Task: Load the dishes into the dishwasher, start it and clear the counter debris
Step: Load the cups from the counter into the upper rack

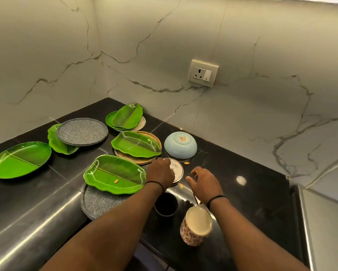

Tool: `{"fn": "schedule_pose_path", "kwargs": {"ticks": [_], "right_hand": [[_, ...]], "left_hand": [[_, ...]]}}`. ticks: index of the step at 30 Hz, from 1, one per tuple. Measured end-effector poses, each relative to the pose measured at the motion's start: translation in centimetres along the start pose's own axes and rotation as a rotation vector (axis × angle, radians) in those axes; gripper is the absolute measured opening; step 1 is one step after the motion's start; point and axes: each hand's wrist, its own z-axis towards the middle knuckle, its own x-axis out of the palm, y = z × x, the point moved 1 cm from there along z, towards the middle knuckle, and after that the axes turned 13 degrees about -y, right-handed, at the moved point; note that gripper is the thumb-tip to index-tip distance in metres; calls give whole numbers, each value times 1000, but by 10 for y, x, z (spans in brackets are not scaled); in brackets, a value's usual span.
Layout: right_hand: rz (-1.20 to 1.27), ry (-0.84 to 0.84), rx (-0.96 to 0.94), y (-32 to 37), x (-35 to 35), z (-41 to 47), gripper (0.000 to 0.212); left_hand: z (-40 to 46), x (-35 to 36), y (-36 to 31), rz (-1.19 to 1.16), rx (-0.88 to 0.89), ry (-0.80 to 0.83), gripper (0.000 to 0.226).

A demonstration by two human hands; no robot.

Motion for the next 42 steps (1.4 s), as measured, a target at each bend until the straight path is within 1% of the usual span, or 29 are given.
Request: {"fn": "schedule_pose_path", "kwargs": {"ticks": [2, 6, 8, 10, 15, 19, 22, 25, 27, 29, 31, 32, 33, 35, 37, 39, 40, 42], "right_hand": [[-19, 46, -5, 0, 9, 16, 30], [-54, 227, -18, -4, 34, 34, 40], [-28, 260, -1, 0, 41, 45, 46], [-19, 267, 5, 2, 46, 54, 48], [-39, 310, 78, -12, 61, 70, 57], [-31, 316, 85, -16, 74, 76, 53], [-18, 299, 57, -15, 78, 85, 49], [22, 220, 12, -14, 76, 88, 40], [22, 222, -61, -9, 73, 87, 43], [-46, 365, -169, 1, 68, 85, 52], [-135, 626, -224, 17, 57, 80, 66], [-148, 771, -188, 25, 51, 75, 73], [-146, 900, -129, 32, 45, 72, 76], [-144, 1069, -15, 45, 40, 63, 80], [-201, 1164, 70, 57, 37, 52, 96], [-275, 1216, 104, 66, 37, 41, 111], [-295, 1222, 110, 69, 39, 37, 113], [-294, 1213, 125, 74, 41, 27, 103]], "left_hand": [[9, 5, 5, 16, -42, 12, 36], [9, 21, 19, 79, -95, 79, 39], [15, 25, 24, 103, -109, 80, 42], [23, 27, 26, 129, -138, 79, 46], [34, 47, 22, 144, -266, 154, 55], [37, 59, 22, 165, -312, 165, 55], [46, 61, 20, 137, -344, 139, 51], [49, 58, 21, 181, -334, 88, 45], [49, 56, 24, 192, -342, 72, 41], [49, 52, 27, 168, -370, 76, 37], [49, 47, 29, 147, -383, 78, 33], [46, 43, 30, 136, -382, 84, 32], [48, 43, 30, 124, -372, 79, 30], [46, 41, 29, 101, -353, 87, 28], [44, 36, 30, 82, -336, 92, 28], [42, 33, 33, 64, -316, 87, 28], [40, 32, 35, 59, -307, 85, 28], [33, 31, 41, 51, -299, 87, 27]]}}
